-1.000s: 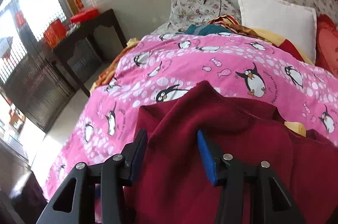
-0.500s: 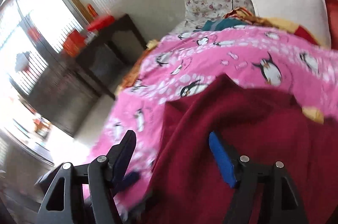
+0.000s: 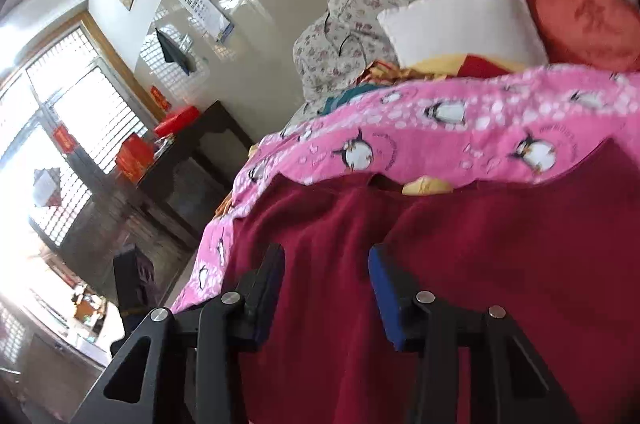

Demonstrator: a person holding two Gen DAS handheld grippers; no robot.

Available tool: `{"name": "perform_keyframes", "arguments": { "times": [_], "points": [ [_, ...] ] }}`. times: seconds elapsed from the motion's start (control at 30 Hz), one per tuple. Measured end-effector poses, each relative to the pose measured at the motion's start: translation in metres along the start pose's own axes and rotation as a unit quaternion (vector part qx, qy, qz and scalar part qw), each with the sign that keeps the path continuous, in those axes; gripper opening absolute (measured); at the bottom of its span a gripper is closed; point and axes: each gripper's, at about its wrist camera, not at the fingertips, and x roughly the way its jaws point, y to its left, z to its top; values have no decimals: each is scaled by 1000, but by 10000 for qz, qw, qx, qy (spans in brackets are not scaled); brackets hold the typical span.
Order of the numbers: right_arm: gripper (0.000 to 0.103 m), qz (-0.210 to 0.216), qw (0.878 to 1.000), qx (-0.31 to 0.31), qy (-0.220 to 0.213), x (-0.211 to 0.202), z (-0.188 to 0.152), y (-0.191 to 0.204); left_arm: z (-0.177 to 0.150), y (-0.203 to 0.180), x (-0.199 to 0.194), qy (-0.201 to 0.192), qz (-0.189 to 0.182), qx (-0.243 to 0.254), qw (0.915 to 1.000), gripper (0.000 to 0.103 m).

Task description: Fold small clothes

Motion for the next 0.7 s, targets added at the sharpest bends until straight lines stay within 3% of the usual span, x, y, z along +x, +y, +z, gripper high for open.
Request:
{"name": "perform_keyframes", "arguments": {
  "times": [0.1, 0.2, 0.33, 0.43, 0.53, 0.6, 0.63, 0.67, 0.7],
  "points": [
    [35, -199, 9988, 369, 241, 26, -5, -23, -3, -1, -1, 138, -71, 232, 9996, 92],
    [36, -133, 9991, 379, 128, 21, 5, -17, -4, -7, -1, 266, -81, 503, 9983, 92],
    [37, -16, 9981, 583, 177, 21, 6, -19, -4, -4, 3, 148, -101, 362, 9992, 92],
    [37, 155, 9965, 798, 212, 20, 7, -27, -1, -6, 7, 206, -98, 322, 9992, 98],
    [37, 140, 9967, 778, 209, 16, 9, -29, 0, -14, 11, 232, 105, 556, 9981, 97],
    [37, 143, 9966, 788, 189, 14, 10, -30, 1, -17, 8, 240, 8, 570, 9981, 79],
    [37, 157, 9965, 798, 176, 13, 11, -30, 1, -20, 7, 319, -195, 573, 9977, 51],
    [37, 170, 9966, 790, 144, 11, 11, -29, 1, -21, 4, 401, -374, 501, 9972, 37],
    [37, 202, 9969, 760, 86, 9, 11, -27, 1, -23, 0, 410, -399, 462, 9973, 33]
  ]
}}
